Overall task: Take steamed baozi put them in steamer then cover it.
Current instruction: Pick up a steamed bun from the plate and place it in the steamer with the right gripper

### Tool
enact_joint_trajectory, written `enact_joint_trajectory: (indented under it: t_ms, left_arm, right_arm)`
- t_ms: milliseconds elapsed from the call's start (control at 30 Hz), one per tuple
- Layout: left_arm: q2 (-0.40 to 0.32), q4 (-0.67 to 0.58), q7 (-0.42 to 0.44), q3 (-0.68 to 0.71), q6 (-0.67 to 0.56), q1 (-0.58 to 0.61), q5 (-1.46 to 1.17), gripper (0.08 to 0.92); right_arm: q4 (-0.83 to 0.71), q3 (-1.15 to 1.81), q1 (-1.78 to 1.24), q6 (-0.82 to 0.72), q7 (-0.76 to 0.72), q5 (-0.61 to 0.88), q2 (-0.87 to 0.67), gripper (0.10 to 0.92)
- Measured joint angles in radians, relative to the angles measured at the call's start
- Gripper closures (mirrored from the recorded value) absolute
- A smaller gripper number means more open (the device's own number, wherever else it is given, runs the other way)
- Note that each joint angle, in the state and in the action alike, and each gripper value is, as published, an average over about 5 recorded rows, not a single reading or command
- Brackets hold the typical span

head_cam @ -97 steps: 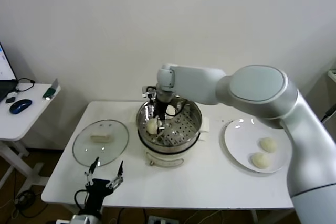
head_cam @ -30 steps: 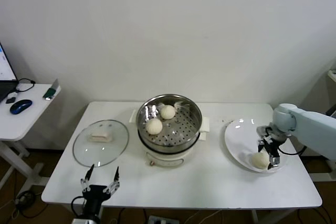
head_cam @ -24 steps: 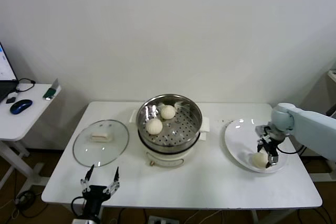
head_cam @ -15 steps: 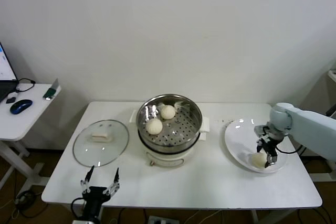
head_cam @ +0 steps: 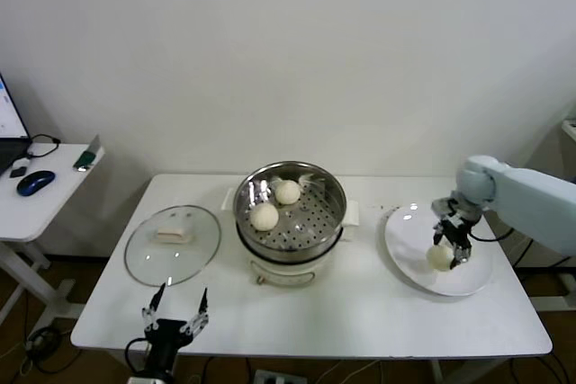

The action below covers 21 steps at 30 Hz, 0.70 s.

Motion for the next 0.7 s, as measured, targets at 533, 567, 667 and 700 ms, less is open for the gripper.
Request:
enact_joint_trajectory:
  t_ms: [533, 567, 667, 700]
  left_arm:
    - [0.007, -0.002, 0.0, 0.01, -0.002, 0.012, 0.015, 0.177]
    - [0.007, -0.003, -0.001, 0.01, -0.002, 0.014, 0.015, 0.177]
    - [0.011, -0.007, -0.002, 0.008, -0.002, 0.022, 0.013, 0.177]
    - [0.012, -0.007, -0.002, 0.007, -0.002, 0.024, 0.012, 0.177]
  right_arm:
    - [0.064, -0.099, 0.332, 0.326, -0.033, 0.022, 0.26, 0.338]
    - [0.071, -0.096, 0.336, 0.337, -0.034, 0.021, 0.278, 0.338]
    - [0.088, -0.085, 0.343, 0.369, -0.033, 0.012, 0.334, 0.338]
    - [0.092, -0.081, 0.343, 0.379, -0.032, 0.008, 0.353, 0.338]
